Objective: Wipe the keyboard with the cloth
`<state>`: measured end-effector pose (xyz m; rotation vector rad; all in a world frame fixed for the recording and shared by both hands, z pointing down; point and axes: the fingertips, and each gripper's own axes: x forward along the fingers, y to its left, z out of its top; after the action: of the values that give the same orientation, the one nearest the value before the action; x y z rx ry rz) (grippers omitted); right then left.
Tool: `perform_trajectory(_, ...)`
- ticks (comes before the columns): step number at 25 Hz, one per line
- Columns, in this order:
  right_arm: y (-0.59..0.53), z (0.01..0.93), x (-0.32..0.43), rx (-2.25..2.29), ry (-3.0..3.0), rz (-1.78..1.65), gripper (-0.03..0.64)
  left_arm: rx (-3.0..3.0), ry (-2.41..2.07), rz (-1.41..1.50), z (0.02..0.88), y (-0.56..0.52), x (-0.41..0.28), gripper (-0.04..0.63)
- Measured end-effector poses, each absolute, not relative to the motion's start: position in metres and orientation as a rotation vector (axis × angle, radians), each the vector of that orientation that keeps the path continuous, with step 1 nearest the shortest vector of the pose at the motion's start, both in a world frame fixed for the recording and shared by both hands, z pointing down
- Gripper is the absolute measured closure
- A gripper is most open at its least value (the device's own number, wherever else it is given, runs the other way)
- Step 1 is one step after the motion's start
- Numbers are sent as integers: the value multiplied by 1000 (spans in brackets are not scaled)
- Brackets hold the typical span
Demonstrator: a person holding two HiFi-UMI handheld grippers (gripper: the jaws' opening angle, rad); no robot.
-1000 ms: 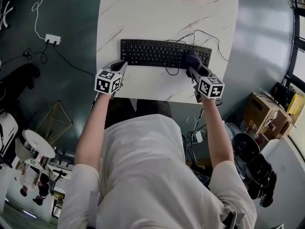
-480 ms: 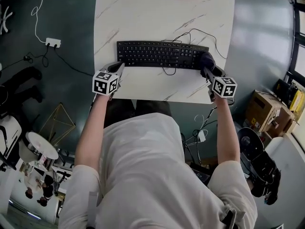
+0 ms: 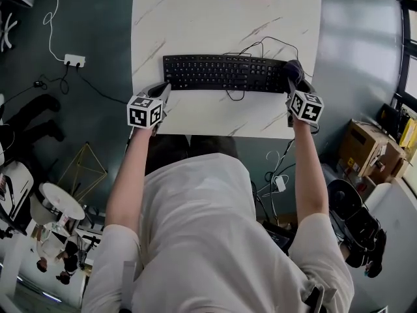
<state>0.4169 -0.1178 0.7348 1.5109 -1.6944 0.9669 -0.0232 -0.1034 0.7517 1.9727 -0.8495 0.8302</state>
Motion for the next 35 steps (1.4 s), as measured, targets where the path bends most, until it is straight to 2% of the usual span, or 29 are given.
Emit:
perform_trajectory(19, -130, 732, 229, 1432, -1813, 1011, 465, 2009, -729, 723, 749, -98, -20, 588)
perform_trajectory(35, -150, 728, 38, 1134, -2035, 1039, 465, 2047, -606, 669, 748, -97, -20, 588)
